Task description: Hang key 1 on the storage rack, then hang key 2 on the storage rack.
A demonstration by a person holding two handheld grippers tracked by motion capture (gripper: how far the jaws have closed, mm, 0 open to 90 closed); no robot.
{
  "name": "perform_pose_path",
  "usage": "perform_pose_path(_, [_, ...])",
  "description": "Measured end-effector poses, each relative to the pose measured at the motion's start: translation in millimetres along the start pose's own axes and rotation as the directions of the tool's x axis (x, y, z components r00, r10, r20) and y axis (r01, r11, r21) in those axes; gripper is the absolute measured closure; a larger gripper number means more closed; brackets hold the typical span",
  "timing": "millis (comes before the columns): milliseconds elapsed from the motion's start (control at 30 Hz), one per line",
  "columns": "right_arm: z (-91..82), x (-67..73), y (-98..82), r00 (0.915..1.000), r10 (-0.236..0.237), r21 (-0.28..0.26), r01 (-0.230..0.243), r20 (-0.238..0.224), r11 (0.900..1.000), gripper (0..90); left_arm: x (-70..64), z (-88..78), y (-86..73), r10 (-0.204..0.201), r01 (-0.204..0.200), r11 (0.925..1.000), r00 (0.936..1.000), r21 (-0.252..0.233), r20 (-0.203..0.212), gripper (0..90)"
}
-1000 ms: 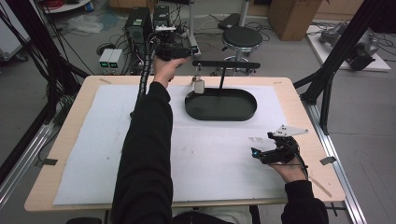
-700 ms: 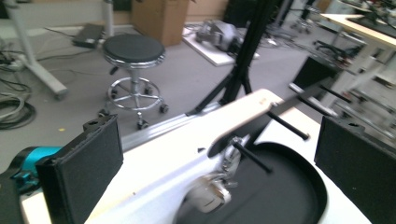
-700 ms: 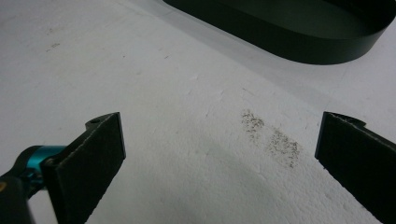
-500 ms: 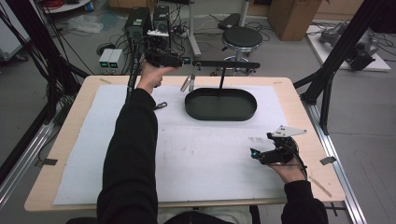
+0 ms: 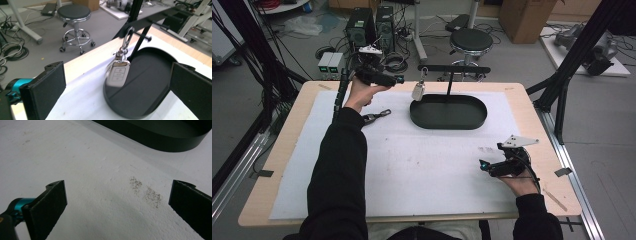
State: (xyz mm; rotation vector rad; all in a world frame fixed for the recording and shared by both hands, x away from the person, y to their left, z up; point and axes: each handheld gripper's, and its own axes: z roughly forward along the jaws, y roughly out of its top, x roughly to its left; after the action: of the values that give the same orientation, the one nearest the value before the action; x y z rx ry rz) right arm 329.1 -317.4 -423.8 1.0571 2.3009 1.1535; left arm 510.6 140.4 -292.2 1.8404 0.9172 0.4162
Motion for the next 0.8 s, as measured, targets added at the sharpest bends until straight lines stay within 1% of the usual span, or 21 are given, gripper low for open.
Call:
perform_pose_path(100, [0.4,0.0,-0.3,1.0,-0.004,0.004,0.004,0.003,1.0,0.9,4.3,-4.2,-7.1,-0.008,0.008,1.0,1.0,0.001,-0.005,1.7])
perform_pose_path(167, [0.2,0.3,-0.3,1.0,-0.003,0.004,0.003,0.002,1.0,0.9,7.8,-6.6,-12.6,-0.006,0.007,0.9999,0.9998,0.014,-0.017,1.7])
perform_pose_path(233, [0.1,0.4,-0.3,1.0,-0.005,0.004,0.005,0.003,1.0,0.9,12.3,-8.5,-18.4,-0.01,0.011,0.9993,0.9995,0.037,-0.031,1.7])
perform_pose_path(300, [0.3,0.9,-0.3,1.0,-0.003,0.005,0.003,0.003,1.0,0.9,16.4,-10.3,-24.4,-0.004,0.006,0.9986,0.9991,0.052,-0.042,1.7])
perform_pose_path(433, [0.8,0.8,-0.4,1.0,-0.006,0.009,0.006,0.004,1.0,0.9,25.1,-13.9,-35.3,-0.014,0.017,0.9977,0.9985,0.066,-0.052,1.7])
perform_pose_path(567, [1.5,1.2,-0.8,1.0,-0.005,0.014,0.005,0.005,1.0,0.9,32.6,-16.7,-44.3,-0.03,0.034,0.9965,0.9981,0.076,-0.055,1.7])
perform_pose_path(800, [1.8,1.9,-1.3,0.9999,-0.01,0.016,0.01,0.005,1.0,0.9,41.0,-16.1,-60.1,-0.03,0.035,0.9945,0.9982,0.099,-0.052,2.7])
